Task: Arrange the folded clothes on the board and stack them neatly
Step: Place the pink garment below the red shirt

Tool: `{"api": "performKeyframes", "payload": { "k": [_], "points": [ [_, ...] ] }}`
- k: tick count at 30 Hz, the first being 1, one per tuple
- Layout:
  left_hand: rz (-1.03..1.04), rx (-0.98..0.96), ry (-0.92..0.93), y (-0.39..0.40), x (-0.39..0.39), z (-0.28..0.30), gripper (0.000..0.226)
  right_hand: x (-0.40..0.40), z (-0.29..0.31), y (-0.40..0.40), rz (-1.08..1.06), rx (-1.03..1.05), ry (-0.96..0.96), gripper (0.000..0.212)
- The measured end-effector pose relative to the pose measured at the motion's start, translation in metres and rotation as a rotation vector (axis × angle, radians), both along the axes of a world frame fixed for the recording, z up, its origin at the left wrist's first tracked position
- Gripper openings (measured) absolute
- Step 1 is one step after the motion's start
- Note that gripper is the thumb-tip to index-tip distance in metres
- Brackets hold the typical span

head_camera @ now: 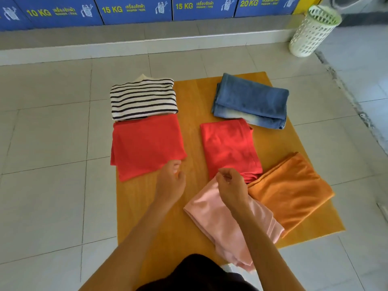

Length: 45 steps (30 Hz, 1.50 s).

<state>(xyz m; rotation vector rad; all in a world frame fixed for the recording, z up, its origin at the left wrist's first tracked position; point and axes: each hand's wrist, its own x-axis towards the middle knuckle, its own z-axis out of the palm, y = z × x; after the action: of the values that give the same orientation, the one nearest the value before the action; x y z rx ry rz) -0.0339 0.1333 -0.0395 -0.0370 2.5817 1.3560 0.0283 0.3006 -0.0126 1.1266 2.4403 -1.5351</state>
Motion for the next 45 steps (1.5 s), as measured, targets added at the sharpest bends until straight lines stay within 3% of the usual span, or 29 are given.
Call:
{"api": "performKeyframes", "payload": {
  "k": [6, 9, 12, 15, 17, 23, 27, 31, 34, 36, 40, 45],
  "points": [
    [-0.142, 0.011, -0.079, 0.045, 0.032, -0.012, 0.028, 0.076, 0.002, 0.031, -0.098, 0.134, -0.074, 0.024],
    [-0.238, -0.035, -0.113, 0.057, 0.044, -0.016, 0.021, 0.111, -0.004, 0.042, -0.229, 0.188, -0.162, 0.024],
    [-0.293, -0.109, -0.138, 0.057, 0.052, -0.024, 0.029, 0.144, -0.009, 0.046, -0.397, 0.239, -0.292, 0.031],
    [-0.322, -0.170, -0.214, 0.051, 0.057, -0.026, 0.044, 0.168, -0.017, 0.044, -0.550, 0.114, -0.331, 0.059],
    [-0.350, -0.198, -0.300, 0.047, 0.062, -0.024, 0.056, 0.177, -0.027, 0.039, -0.579, -0.016, -0.357, 0.067],
    [-0.262, -0.113, -0.435, 0.024, 0.078, -0.009, 0.060, 0.162, -0.024, 0.033, -0.428, -0.082, -0.413, 0.054],
    [-0.024, 0.051, -0.513, -0.013, 0.080, -0.004, 0.055, 0.131, -0.010, 0.020, -0.292, -0.224, -0.260, 0.048],
    [0.323, 0.048, -0.521, -0.053, 0.072, -0.005, 0.087, 0.086, 0.003, -0.006, -0.103, -0.317, -0.125, 0.043],
    [0.499, 0.151, -0.467, -0.088, 0.060, -0.004, 0.079, 0.046, 0.000, -0.027, 0.025, -0.411, -0.049, 0.045],
    [0.497, 0.138, -0.436, -0.109, 0.055, -0.005, 0.078, 0.020, -0.010, -0.042, 0.068, -0.421, -0.060, 0.049],
    [0.512, 0.027, -0.435, -0.137, 0.045, -0.016, 0.074, -0.014, -0.030, -0.057, 0.089, -0.285, -0.092, 0.028],
    [0.442, -0.124, -0.378, -0.147, 0.037, -0.019, 0.065, -0.027, -0.047, -0.055, 0.175, -0.127, -0.101, 0.024]
  ]
}}
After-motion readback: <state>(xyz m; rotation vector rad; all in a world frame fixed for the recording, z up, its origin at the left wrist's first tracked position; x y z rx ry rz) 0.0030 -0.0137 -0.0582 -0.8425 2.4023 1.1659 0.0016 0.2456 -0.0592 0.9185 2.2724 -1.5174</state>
